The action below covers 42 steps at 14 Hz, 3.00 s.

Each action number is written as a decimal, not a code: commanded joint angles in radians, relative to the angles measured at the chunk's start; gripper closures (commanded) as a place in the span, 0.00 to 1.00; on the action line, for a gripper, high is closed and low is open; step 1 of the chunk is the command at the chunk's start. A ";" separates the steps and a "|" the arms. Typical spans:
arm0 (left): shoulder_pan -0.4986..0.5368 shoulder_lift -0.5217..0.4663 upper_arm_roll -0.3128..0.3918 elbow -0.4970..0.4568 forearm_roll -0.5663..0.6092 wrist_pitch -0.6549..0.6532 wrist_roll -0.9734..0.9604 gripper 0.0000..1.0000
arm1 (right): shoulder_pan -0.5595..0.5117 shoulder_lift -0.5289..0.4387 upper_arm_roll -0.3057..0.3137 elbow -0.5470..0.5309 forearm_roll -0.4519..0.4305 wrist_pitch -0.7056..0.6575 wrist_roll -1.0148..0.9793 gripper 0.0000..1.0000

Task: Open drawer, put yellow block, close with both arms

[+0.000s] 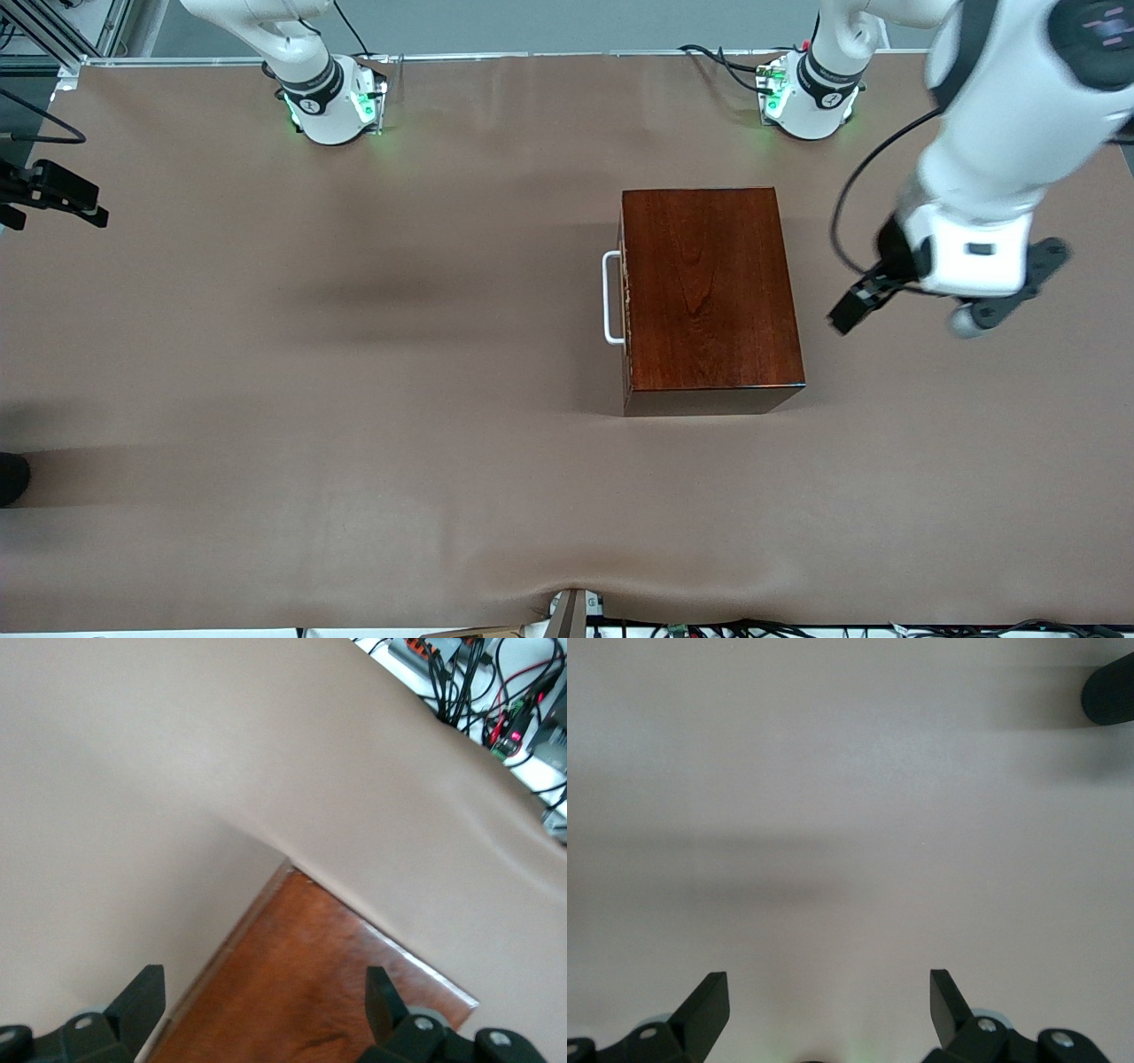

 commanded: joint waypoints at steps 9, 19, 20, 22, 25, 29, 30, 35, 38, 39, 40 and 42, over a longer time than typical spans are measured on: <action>0.150 -0.131 -0.010 -0.076 -0.012 -0.183 0.586 0.00 | -0.004 -0.016 0.003 -0.008 -0.008 -0.003 0.004 0.00; 0.405 -0.199 -0.257 -0.104 -0.003 -0.236 0.821 0.00 | -0.004 -0.016 0.001 -0.008 -0.008 -0.003 0.004 0.00; 0.434 -0.217 -0.289 -0.122 -0.003 -0.234 0.822 0.00 | -0.004 -0.016 0.003 -0.008 -0.008 -0.003 0.004 0.00; 0.480 -0.240 -0.332 -0.147 -0.003 -0.230 0.822 0.00 | -0.005 -0.016 0.001 -0.008 -0.008 -0.003 0.004 0.00; 0.520 -0.255 -0.363 -0.145 -0.003 -0.234 0.822 0.00 | -0.005 -0.015 0.001 -0.008 -0.006 -0.003 0.004 0.00; 0.514 -0.260 -0.368 -0.121 -0.005 -0.243 0.815 0.00 | -0.005 -0.015 0.001 -0.008 -0.006 -0.003 0.004 0.00; 0.477 -0.257 -0.351 -0.110 0.004 -0.246 0.812 0.00 | -0.005 -0.015 0.001 -0.008 -0.006 -0.003 0.004 0.00; 0.472 -0.257 -0.335 -0.115 0.001 -0.279 0.821 0.00 | -0.008 -0.015 0.000 -0.009 -0.006 -0.005 0.004 0.00; 0.469 -0.251 -0.340 -0.107 0.003 -0.279 0.822 0.00 | -0.010 -0.015 0.000 -0.009 -0.006 -0.006 0.004 0.00; 0.466 -0.248 -0.338 -0.101 0.003 -0.279 0.822 0.00 | -0.010 -0.015 0.000 -0.009 -0.006 -0.005 0.004 0.00; 0.468 -0.246 -0.338 -0.095 0.003 -0.279 0.821 0.00 | -0.010 -0.015 0.000 -0.009 -0.006 -0.006 0.004 0.00; 0.469 -0.245 -0.338 -0.090 0.003 -0.279 0.818 0.00 | -0.008 -0.015 0.000 -0.009 -0.006 -0.006 0.004 0.00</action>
